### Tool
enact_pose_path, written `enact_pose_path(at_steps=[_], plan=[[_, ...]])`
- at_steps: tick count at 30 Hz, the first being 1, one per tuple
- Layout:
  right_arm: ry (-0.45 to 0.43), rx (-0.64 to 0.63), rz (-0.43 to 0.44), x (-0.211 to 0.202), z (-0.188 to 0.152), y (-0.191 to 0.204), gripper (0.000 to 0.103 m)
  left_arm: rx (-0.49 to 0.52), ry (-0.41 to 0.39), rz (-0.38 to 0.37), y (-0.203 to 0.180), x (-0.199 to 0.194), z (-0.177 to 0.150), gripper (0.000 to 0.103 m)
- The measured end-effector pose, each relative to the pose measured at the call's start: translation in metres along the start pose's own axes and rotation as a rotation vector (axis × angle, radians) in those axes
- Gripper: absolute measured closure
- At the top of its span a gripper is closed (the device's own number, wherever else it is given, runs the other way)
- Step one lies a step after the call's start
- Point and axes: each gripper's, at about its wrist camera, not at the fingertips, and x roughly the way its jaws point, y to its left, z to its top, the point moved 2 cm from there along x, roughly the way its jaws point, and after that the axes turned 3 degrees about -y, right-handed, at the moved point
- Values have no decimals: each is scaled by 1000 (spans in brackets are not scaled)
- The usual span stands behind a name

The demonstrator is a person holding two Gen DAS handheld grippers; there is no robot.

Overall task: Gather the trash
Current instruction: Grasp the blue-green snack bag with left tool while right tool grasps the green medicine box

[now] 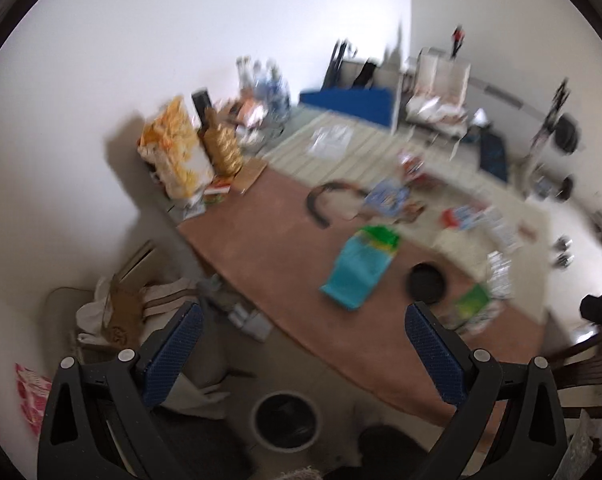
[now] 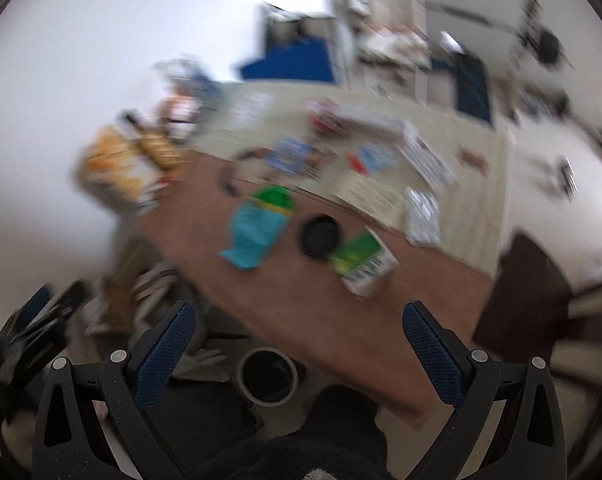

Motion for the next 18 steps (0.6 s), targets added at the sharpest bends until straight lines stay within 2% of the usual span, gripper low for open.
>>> enact_pose_path(at_steps=[6, 9, 13, 18], plan=[[215, 344, -201, 166, 16, -89, 0, 75, 156, 139, -24, 111, 3, 0], [308, 493, -215, 223, 13, -108, 0, 122, 232, 168, -29, 157, 10, 0], [371, 594, -184, 274, 15, -104, 0, 159, 312, 170, -34, 206, 19, 0], [411, 596, -245, 307, 18, -98, 2, 203, 398, 112, -54, 252, 22, 0]])
